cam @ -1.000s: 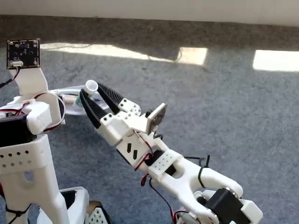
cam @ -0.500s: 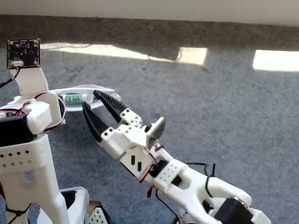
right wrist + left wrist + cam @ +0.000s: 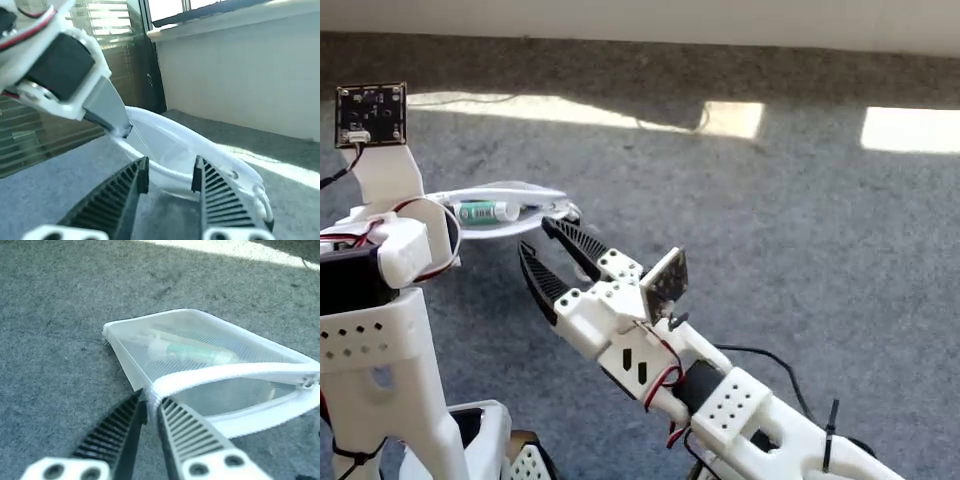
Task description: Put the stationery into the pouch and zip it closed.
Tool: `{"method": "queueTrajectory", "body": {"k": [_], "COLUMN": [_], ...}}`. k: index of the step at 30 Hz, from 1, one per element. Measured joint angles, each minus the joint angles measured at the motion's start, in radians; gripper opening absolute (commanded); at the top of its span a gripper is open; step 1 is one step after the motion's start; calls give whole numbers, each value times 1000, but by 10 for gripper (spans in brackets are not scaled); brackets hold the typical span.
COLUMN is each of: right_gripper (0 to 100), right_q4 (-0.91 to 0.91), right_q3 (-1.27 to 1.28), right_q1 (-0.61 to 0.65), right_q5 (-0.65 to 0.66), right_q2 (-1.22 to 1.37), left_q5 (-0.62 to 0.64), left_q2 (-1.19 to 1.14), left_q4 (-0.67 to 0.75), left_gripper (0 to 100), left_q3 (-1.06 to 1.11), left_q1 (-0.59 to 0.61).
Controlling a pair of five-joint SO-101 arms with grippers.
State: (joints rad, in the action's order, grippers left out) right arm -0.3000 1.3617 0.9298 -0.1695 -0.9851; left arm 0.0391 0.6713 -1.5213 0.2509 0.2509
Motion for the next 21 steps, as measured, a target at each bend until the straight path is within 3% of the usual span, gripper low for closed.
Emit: {"method": "queueTrajectory", "body": {"k": [4, 8, 14, 21], "right_gripper": [136, 136, 136, 137], "right_q4": [279, 419, 502, 505], "right_q3": [0, -23, -104, -218], "right_q1": [0, 0, -5, -112], "right_q5": [0, 6, 6, 6], "right_q2": [-124, -157, -54, 184], "left_q5": [0, 0, 0, 0], "left_q2": [2, 2, 2, 2], "left_q4": [0, 0, 0, 0], "left_gripper": [7, 7, 7, 7], "left_q3": [5, 5, 5, 5], "left_q1": [0, 0, 0, 0]}}
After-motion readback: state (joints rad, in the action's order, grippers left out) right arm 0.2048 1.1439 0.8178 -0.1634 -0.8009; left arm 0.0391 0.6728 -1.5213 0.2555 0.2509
